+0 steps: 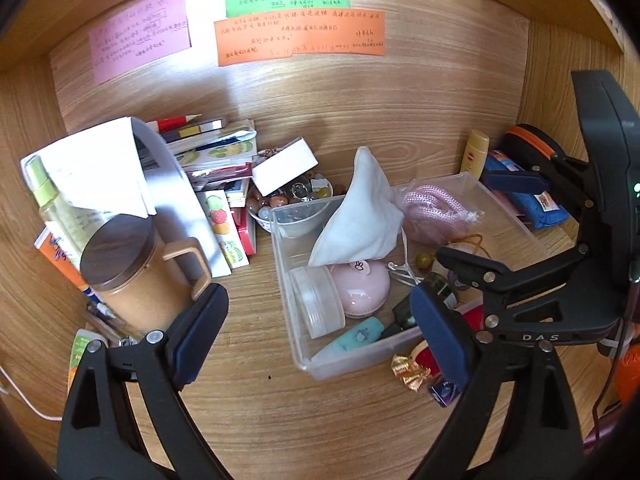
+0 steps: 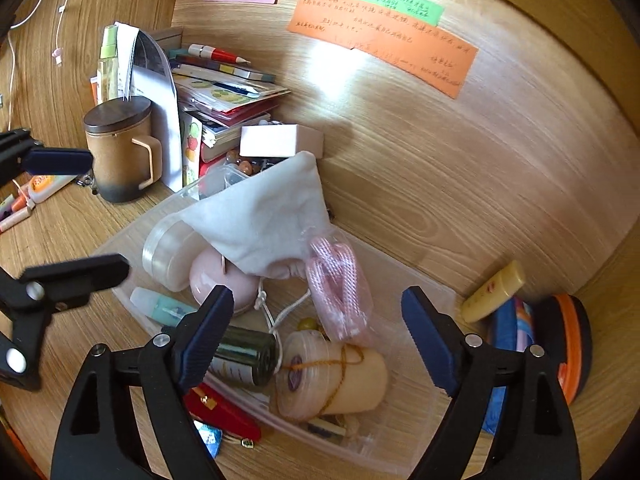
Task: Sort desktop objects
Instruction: 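Withdraw both tools from the box toward the red pouch and blue card pack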
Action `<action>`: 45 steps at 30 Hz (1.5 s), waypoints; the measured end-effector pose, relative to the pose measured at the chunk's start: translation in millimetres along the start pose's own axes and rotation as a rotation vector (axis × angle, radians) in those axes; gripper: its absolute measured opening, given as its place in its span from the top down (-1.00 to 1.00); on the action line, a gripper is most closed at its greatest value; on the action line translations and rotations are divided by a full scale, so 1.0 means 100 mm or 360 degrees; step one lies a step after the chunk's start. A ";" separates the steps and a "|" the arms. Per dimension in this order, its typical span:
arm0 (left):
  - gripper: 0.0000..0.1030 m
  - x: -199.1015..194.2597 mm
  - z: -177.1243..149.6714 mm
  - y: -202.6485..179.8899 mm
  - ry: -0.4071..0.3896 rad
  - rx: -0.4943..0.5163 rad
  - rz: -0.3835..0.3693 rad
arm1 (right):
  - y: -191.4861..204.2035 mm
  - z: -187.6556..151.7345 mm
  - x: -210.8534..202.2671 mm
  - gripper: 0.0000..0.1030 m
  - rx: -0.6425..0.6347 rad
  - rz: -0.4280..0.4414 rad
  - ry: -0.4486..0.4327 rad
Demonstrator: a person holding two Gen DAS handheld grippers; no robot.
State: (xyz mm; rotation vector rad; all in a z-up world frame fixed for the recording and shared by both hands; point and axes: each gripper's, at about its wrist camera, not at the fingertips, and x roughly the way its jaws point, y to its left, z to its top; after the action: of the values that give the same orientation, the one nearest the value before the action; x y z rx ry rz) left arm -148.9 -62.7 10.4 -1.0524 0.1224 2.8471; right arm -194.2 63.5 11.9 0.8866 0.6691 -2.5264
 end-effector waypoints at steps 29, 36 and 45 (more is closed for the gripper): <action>-0.90 -0.15 -0.77 0.07 0.0170 -0.0063 -0.0050 | 0.48 -0.77 -0.25 -0.88 0.0252 0.0111 0.0161; -0.90 -0.11 -0.90 0.19 0.0219 -0.0101 -0.0063 | 0.64 -0.77 0.00 -0.88 0.0232 0.0104 0.0248; -0.90 -0.07 -0.97 0.37 0.0248 -0.0170 -0.0076 | 0.77 -0.73 0.24 -0.88 0.0289 0.0072 0.0329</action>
State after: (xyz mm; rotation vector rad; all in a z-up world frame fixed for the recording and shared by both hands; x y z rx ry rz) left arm -85.9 -110.7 -57.0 -1.2795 -0.0427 2.7540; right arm -138.8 36.2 -78.0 1.2248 0.4776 -2.5061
